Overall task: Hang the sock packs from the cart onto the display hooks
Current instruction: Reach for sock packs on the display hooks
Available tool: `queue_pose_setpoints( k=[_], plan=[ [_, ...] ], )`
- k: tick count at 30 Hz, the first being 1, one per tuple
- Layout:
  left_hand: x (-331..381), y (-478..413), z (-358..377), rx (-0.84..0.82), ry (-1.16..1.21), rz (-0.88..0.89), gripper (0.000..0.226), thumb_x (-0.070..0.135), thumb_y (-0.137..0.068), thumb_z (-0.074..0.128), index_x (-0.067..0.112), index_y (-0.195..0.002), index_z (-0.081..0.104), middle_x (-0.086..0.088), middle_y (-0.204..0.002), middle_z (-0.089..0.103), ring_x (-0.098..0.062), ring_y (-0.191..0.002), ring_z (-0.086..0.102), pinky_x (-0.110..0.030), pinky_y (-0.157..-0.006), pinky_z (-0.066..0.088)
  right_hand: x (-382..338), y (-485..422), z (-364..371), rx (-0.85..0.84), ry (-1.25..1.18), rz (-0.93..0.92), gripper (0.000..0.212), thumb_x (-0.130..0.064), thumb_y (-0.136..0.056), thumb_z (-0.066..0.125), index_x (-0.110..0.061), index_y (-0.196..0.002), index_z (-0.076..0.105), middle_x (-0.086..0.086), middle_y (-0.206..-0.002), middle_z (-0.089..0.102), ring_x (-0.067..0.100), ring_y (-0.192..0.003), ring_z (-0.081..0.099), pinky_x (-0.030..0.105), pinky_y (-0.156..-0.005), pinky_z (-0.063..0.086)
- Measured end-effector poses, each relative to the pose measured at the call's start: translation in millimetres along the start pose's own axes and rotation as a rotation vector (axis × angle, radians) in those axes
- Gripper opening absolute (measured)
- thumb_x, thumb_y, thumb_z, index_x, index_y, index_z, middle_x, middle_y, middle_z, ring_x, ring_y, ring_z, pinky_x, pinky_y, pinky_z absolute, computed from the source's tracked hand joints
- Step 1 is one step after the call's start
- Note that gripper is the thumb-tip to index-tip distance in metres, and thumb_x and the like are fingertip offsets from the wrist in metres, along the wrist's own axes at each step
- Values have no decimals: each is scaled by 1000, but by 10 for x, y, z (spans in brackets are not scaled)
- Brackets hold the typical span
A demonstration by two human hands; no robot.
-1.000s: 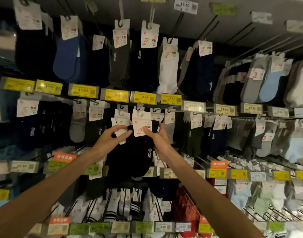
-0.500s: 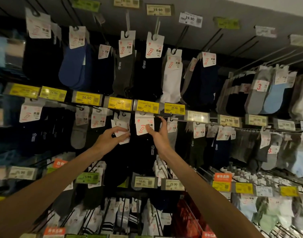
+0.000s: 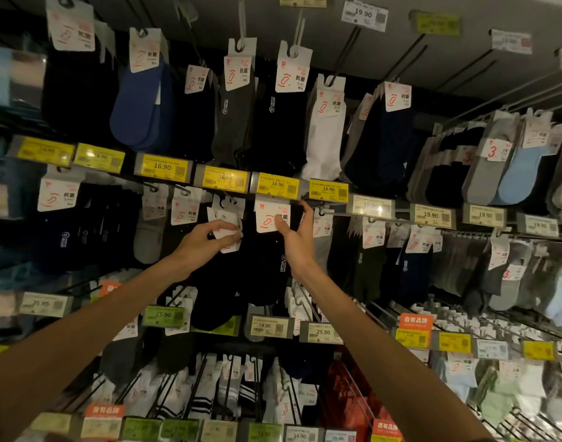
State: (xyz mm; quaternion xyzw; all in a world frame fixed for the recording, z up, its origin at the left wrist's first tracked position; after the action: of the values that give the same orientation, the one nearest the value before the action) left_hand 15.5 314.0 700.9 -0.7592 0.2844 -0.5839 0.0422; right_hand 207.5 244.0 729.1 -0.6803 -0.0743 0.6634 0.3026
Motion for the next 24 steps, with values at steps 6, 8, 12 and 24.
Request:
queue_pose_setpoints(
  k=[6, 8, 12, 24],
  plan=[
    [39, 47, 62, -47, -12, 21, 34, 53, -81, 66, 35, -108, 71, 9, -124, 63, -12, -115, 56, -31, -101, 43, 129, 18, -30, -43, 18, 36, 61, -29, -91, 64, -38, -141, 29, 4, -151, 37, 21, -138, 39, 45, -115, 34],
    [67, 52, 79, -45, -27, 43, 32, 53, -82, 65, 36, -109, 71, 10, -125, 63, -10, -116, 55, -26, -96, 43, 148, 1, -48, -33, 27, 20, 60, -23, -96, 61, -33, -144, 27, 4, -152, 36, 20, -138, 39, 43, -115, 34],
    [82, 42, 96, -44, -49, 70, 26, 48, -87, 64, 37, -110, 70, 11, -124, 63, -9, -117, 56, -26, -96, 43, 201, -56, -60, -38, 5, 29, 56, -21, -95, 61, -36, -139, 30, 7, -145, 46, 23, -131, 48, 46, -111, 40],
    [108, 113, 49, 62, -127, 52, 28, 31, -92, 67, 29, -119, 65, 9, -125, 55, -11, -113, 51, -17, -82, 42, 440, -305, -113, 159, 2, 266, 50, -26, -92, 66, -18, -134, 41, 5, -117, 64, 20, -103, 62, 40, -97, 51]
  ],
)
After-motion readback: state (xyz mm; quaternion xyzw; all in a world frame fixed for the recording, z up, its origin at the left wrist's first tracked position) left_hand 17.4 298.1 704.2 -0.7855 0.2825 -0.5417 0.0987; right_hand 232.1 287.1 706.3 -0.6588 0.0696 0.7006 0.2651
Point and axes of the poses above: each hand's wrist, its own y-axis away from the middle knuckle, its own z-axis out of the palm, x = y × z, the point moved 6 cm from there along -y, towards the middle knuckle
